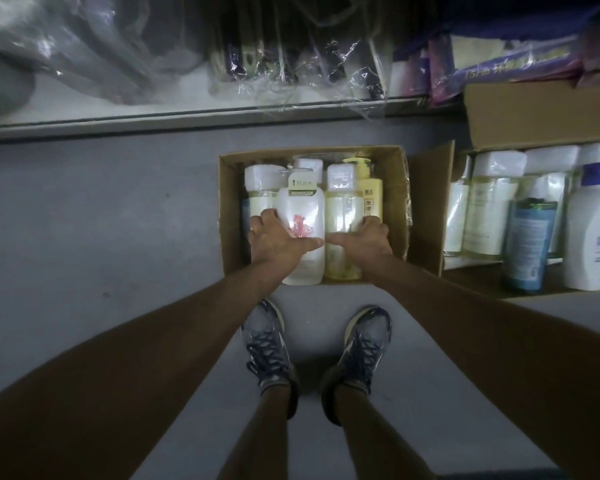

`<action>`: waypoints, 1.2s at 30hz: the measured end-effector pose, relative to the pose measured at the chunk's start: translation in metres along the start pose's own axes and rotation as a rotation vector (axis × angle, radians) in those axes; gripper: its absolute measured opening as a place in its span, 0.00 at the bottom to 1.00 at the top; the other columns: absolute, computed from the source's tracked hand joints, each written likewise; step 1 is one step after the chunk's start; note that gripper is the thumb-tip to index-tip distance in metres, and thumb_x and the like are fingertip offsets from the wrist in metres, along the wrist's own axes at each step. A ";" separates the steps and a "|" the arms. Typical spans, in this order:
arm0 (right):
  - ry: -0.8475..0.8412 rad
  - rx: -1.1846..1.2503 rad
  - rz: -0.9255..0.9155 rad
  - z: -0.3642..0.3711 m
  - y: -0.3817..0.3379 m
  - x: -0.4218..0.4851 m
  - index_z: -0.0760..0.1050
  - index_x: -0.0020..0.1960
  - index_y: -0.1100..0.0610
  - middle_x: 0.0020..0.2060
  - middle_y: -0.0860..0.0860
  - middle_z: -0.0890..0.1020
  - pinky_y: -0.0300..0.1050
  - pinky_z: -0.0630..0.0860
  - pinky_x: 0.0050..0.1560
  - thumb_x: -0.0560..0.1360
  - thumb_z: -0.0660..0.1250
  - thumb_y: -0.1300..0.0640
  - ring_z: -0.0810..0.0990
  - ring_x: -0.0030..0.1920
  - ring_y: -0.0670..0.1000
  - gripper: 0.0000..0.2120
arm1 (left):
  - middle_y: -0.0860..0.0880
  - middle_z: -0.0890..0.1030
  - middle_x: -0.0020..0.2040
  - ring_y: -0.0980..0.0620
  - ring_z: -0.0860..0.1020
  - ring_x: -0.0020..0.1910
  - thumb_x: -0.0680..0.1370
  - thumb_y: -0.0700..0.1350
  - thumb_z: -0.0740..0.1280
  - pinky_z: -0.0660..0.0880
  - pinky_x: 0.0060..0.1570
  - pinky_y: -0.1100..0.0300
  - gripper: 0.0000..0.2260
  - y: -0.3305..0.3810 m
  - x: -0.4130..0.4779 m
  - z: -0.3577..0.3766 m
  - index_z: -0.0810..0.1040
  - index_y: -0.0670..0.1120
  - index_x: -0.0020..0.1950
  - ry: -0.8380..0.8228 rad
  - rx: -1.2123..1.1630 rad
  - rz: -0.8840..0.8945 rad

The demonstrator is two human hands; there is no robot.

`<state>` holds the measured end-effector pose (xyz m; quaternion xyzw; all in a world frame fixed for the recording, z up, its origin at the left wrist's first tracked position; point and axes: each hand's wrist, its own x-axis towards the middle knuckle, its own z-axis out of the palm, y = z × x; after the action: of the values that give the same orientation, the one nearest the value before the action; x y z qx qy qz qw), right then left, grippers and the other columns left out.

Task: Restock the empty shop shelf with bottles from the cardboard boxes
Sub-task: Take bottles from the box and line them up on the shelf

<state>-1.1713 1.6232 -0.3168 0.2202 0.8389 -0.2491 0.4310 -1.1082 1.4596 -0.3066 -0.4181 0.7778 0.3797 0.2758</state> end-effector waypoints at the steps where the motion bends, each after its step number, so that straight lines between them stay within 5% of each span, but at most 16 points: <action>1: 0.000 -0.009 0.009 0.000 -0.001 0.001 0.64 0.78 0.57 0.72 0.56 0.68 0.64 0.79 0.65 0.67 0.82 0.39 0.72 0.72 0.63 0.49 | 0.45 0.67 0.71 0.41 0.68 0.73 0.64 0.60 0.86 0.72 0.69 0.45 0.47 0.002 0.000 0.000 0.66 0.46 0.74 -0.001 -0.008 -0.008; 5: 0.021 0.007 0.037 0.004 -0.003 0.001 0.65 0.77 0.57 0.71 0.56 0.69 0.62 0.80 0.63 0.66 0.82 0.41 0.75 0.70 0.62 0.48 | 0.44 0.69 0.69 0.42 0.70 0.70 0.65 0.56 0.87 0.74 0.67 0.47 0.45 0.008 -0.010 0.002 0.65 0.45 0.73 0.038 -0.033 0.001; 9: 0.094 0.031 0.017 0.011 -0.004 -0.003 0.67 0.76 0.56 0.68 0.55 0.75 0.53 0.79 0.57 0.64 0.82 0.41 0.78 0.66 0.60 0.47 | 0.45 0.72 0.68 0.41 0.76 0.65 0.67 0.51 0.86 0.77 0.54 0.50 0.42 0.010 -0.019 0.000 0.64 0.46 0.72 0.032 -0.102 0.028; 14: 0.092 0.119 -0.041 0.010 0.000 -0.006 0.66 0.72 0.55 0.53 0.49 0.78 0.48 0.76 0.46 0.64 0.83 0.40 0.79 0.53 0.54 0.45 | 0.47 0.81 0.63 0.45 0.82 0.59 0.69 0.50 0.85 0.81 0.57 0.49 0.39 -0.005 -0.011 -0.020 0.67 0.50 0.72 -0.101 -0.264 0.055; 19: -0.078 0.325 0.012 -0.005 0.003 -0.010 0.69 0.74 0.53 0.56 0.49 0.83 0.55 0.83 0.53 0.68 0.84 0.49 0.83 0.56 0.55 0.40 | 0.52 0.83 0.62 0.50 0.83 0.59 0.71 0.45 0.84 0.83 0.56 0.46 0.39 -0.015 -0.008 -0.028 0.68 0.56 0.75 -0.241 -0.416 0.033; 23: -0.164 0.383 0.010 -0.018 0.007 -0.015 0.79 0.65 0.52 0.52 0.47 0.87 0.51 0.84 0.54 0.65 0.86 0.54 0.87 0.54 0.52 0.31 | 0.53 0.86 0.59 0.48 0.86 0.58 0.67 0.44 0.87 0.85 0.56 0.45 0.37 -0.019 -0.016 -0.031 0.75 0.55 0.72 -0.266 -0.498 -0.029; 28: -0.151 0.409 -0.078 -0.032 0.008 -0.047 0.78 0.64 0.49 0.50 0.43 0.87 0.43 0.82 0.42 0.64 0.87 0.53 0.86 0.49 0.46 0.31 | 0.49 0.87 0.58 0.46 0.86 0.56 0.66 0.36 0.85 0.84 0.57 0.43 0.37 -0.016 -0.046 -0.051 0.77 0.55 0.71 -0.217 -0.567 0.013; 33: -0.183 0.423 -0.171 -0.064 -0.001 -0.102 0.75 0.68 0.49 0.52 0.41 0.85 0.45 0.81 0.50 0.64 0.87 0.56 0.84 0.53 0.43 0.36 | 0.49 0.87 0.58 0.47 0.87 0.54 0.69 0.34 0.83 0.86 0.46 0.49 0.35 0.010 -0.089 -0.097 0.77 0.54 0.71 -0.255 -0.668 0.092; 36: -0.175 0.454 -0.228 -0.088 -0.009 -0.146 0.74 0.71 0.49 0.55 0.41 0.85 0.49 0.83 0.55 0.65 0.86 0.55 0.84 0.56 0.44 0.38 | 0.49 0.87 0.61 0.47 0.86 0.58 0.70 0.34 0.83 0.86 0.50 0.46 0.35 0.029 -0.120 -0.132 0.76 0.52 0.72 -0.270 -0.682 0.166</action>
<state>-1.1528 1.6471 -0.1488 0.1929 0.7403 -0.4961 0.4106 -1.0883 1.4147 -0.1330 -0.3676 0.5943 0.6899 0.1891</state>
